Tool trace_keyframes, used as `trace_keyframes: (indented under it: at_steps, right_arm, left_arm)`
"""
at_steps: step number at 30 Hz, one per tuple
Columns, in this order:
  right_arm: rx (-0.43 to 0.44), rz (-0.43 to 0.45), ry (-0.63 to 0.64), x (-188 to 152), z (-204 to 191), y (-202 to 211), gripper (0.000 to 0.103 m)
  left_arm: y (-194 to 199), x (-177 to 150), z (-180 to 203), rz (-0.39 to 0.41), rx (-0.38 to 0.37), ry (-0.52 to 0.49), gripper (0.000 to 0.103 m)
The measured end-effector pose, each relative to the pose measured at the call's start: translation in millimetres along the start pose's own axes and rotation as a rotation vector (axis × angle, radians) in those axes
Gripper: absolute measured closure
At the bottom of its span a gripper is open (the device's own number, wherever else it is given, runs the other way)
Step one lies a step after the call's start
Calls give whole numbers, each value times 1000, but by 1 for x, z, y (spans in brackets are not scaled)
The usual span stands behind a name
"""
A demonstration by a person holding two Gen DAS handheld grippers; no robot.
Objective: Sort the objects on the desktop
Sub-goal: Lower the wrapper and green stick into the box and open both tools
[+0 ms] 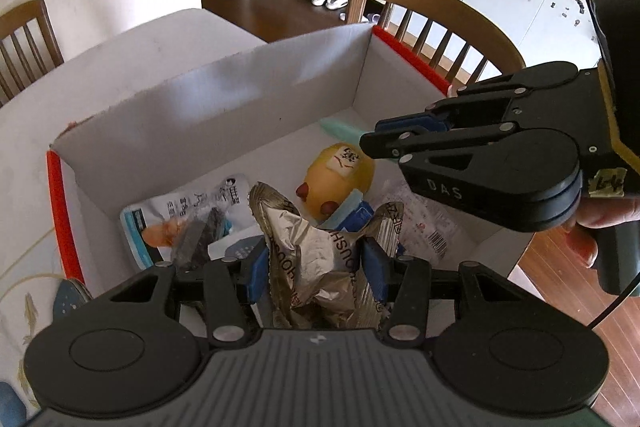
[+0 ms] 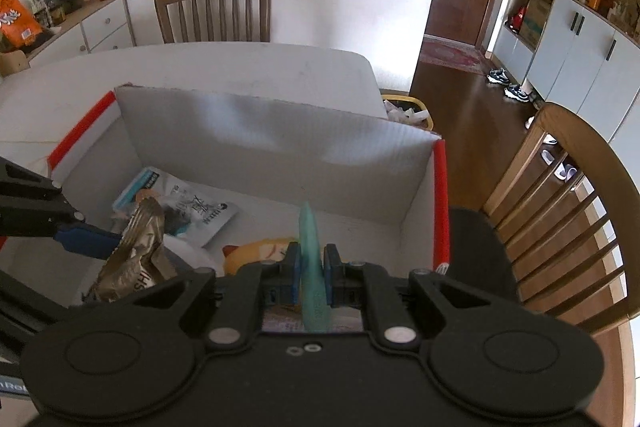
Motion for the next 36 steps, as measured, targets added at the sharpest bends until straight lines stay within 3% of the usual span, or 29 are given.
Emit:
trace_keyframes:
  at_steps: [8,12,18,23,28,36]
  right_arm:
    - [8,-20,21,-5,-5,-9,94]
    - [0,-17,35,-6,-6,-8,87]
    - [19,-2,17,-7,-3,3,84]
    - [34,17,5,-6,-2,17,81]
    - [49,34,-14,-5,-3,28,78]
    - [62,66,-18,1,-10,48,72]
  left_arm:
    - [-11,-8,-1,-29,-12,6,56]
    - [-17,-8,-2,-48,-33,21,56]
    - [-22,-14,-3,-66,-60,46,56]
    - [-19,-16,-6,-57,-77,65,54]
    - [-7,-15,-5,-18,-84,75,41]
    - [19,-18,-10,33,-89,95,40]
Point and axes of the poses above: each gripper's, at about its wrist camera, not at the fingertips, and y roughly against the way its jaws point, z to its right, x to its top, the point moved 6 cm from there along -y, roughly the way its jaws point
